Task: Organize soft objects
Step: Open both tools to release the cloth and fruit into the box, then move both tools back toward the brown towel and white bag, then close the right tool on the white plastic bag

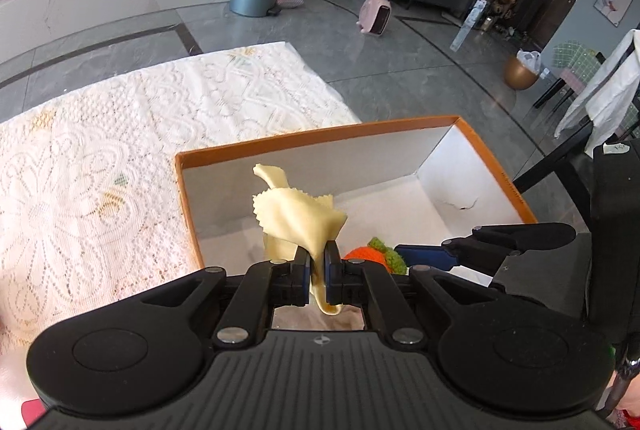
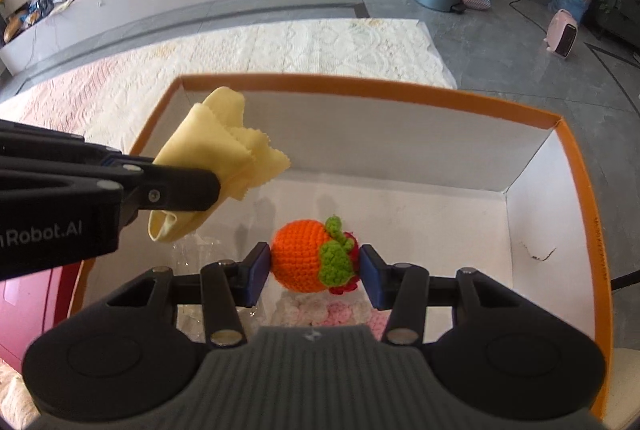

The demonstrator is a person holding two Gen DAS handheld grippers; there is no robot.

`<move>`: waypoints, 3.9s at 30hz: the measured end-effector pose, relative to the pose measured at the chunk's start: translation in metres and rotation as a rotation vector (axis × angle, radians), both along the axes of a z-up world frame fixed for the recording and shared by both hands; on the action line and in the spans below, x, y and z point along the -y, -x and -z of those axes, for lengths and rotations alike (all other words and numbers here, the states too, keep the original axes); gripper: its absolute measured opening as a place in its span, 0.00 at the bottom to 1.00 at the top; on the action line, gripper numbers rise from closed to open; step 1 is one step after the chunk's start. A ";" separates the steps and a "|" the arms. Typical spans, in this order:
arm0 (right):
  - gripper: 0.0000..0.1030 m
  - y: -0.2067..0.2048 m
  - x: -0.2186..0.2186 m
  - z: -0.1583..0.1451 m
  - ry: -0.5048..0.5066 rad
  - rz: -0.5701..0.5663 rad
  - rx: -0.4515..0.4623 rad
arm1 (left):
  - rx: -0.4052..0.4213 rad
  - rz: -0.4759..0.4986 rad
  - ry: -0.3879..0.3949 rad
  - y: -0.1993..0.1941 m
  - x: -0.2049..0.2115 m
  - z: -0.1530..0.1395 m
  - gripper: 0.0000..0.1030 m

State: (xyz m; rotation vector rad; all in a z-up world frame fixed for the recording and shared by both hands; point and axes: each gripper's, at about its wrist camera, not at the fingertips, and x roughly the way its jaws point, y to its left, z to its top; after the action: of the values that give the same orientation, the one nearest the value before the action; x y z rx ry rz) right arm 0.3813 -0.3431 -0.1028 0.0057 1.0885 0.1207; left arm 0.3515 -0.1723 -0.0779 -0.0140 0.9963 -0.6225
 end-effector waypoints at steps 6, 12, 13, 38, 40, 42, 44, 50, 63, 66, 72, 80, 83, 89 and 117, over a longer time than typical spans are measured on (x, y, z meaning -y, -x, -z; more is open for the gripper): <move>0.49 0.000 -0.004 0.002 0.019 -0.024 -0.016 | 0.002 -0.022 0.005 0.003 -0.005 0.001 0.33; 0.63 0.005 -0.006 -0.005 0.033 -0.018 -0.007 | 0.029 -0.025 0.019 0.007 -0.009 -0.010 0.52; 0.67 0.006 -0.006 -0.007 0.037 -0.013 -0.006 | 0.034 -0.028 0.019 0.009 -0.011 -0.012 0.52; 0.76 0.158 -0.049 -0.078 -0.025 0.157 0.361 | 0.409 -0.114 0.090 0.150 -0.071 -0.080 0.52; 0.76 0.174 -0.057 -0.077 -0.061 0.164 0.386 | 0.416 -0.130 0.089 0.160 -0.082 -0.078 0.52; 0.76 0.188 -0.066 -0.075 -0.090 0.170 0.408 | 0.426 -0.158 0.079 0.169 -0.092 -0.076 0.52; 0.76 0.202 -0.077 -0.073 -0.115 0.166 0.427 | 0.441 -0.198 0.065 0.182 -0.103 -0.071 0.52; 0.76 0.233 -0.120 -0.061 -0.128 0.105 0.448 | 0.375 -0.268 0.024 0.205 -0.145 -0.045 0.52; 0.74 0.232 -0.192 -0.020 -0.117 -0.049 0.330 | 0.260 -0.400 -0.072 0.227 -0.224 0.007 0.47; 0.71 0.225 -0.201 -0.013 -0.120 -0.078 0.307 | 0.268 -0.404 -0.101 0.231 -0.231 0.014 0.41; 0.66 0.214 -0.232 -0.011 -0.121 -0.183 0.304 | 0.249 -0.436 -0.137 0.222 -0.259 0.021 0.36; 0.62 0.185 -0.274 -0.008 -0.096 -0.298 0.315 | 0.185 -0.478 -0.175 0.197 -0.292 0.028 0.39; 0.62 0.171 -0.286 -0.009 -0.077 -0.331 0.328 | 0.183 -0.497 -0.186 0.189 -0.298 0.030 0.44; 0.79 0.128 -0.305 -0.008 -0.056 -0.359 0.320 | 0.235 -0.536 -0.196 0.175 -0.309 0.025 0.53; 0.00 0.092 -0.305 0.008 -0.154 -0.305 0.182 | 0.239 -0.448 -0.155 0.170 -0.307 0.030 0.65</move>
State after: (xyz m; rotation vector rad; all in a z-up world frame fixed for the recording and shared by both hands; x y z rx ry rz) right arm 0.2889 -0.0378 -0.1107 -0.0331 0.8901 0.4708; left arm 0.1819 0.1352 -0.1082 -0.0246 0.7725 -0.1314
